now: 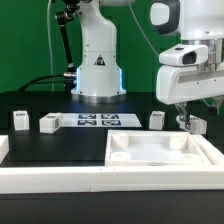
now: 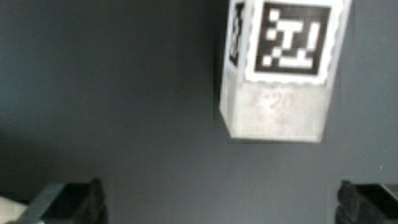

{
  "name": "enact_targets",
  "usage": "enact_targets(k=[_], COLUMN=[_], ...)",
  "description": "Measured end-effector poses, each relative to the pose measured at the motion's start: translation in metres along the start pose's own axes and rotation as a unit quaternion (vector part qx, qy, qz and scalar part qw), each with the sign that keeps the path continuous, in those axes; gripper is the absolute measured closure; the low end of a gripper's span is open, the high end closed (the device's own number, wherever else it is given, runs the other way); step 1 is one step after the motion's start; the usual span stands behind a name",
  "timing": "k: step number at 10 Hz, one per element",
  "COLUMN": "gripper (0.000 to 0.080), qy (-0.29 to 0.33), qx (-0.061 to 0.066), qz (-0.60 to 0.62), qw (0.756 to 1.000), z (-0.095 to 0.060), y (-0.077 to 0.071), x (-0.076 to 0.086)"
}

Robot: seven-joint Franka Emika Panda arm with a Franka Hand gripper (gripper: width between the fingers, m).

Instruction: Assemble square table

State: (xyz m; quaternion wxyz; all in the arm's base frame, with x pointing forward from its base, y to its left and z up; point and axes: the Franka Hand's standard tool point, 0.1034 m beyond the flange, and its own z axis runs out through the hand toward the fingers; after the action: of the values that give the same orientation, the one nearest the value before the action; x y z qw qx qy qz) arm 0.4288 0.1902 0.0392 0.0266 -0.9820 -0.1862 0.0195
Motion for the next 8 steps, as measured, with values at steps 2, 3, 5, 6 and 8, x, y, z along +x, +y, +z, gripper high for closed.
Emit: enact_targets(k=[2,3,5,6,8], gripper=[0.0151,0.0151,0.0151,0.0151,0.0151], qy=[-0.069,-0.114,-0.195,-0.226,-0.299], qx=[-0.002,-0.004,-0.003,-0.002,-0.001], qz=[0.01,0.017,0.02,0.021,0.023], qw=[0.998,0.993,0.981,0.974,0.954], z=[-0.001,0.0,0.002,0.002,0.003], y=[0.002,0.003,0.003,0.003,0.001], x=[0.0,-0.01,-0.009,-0.011,-0.017])
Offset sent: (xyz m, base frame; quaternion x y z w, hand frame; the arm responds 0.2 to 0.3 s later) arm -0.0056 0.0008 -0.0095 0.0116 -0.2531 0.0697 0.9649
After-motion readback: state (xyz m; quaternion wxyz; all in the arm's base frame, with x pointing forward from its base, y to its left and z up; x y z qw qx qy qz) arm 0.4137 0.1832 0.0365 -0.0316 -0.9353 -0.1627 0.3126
